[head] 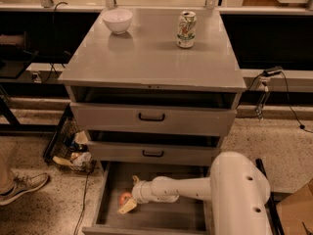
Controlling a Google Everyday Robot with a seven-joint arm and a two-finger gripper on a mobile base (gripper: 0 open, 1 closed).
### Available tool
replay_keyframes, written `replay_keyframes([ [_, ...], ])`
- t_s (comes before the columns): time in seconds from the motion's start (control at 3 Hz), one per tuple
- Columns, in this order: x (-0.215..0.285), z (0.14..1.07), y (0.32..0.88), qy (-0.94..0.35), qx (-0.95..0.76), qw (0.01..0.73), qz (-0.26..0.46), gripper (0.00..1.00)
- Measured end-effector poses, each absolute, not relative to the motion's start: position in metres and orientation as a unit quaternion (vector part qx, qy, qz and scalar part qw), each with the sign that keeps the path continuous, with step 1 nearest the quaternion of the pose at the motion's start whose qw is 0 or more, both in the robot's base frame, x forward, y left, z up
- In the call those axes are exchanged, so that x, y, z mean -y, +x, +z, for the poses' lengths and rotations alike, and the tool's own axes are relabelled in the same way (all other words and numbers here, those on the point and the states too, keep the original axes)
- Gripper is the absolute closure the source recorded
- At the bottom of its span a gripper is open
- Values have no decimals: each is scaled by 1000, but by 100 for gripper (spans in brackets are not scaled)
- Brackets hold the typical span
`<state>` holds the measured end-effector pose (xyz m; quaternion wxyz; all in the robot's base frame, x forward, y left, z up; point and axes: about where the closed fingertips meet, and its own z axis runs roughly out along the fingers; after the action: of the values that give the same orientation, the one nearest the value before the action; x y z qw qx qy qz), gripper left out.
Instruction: Pick apple from bottom drawer and place on counter
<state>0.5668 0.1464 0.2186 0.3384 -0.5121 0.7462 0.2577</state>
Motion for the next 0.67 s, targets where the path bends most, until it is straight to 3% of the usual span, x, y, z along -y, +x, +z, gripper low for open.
replay_keyframes([
  [0.67,-148,180,578,-508,-727,370,276,0],
])
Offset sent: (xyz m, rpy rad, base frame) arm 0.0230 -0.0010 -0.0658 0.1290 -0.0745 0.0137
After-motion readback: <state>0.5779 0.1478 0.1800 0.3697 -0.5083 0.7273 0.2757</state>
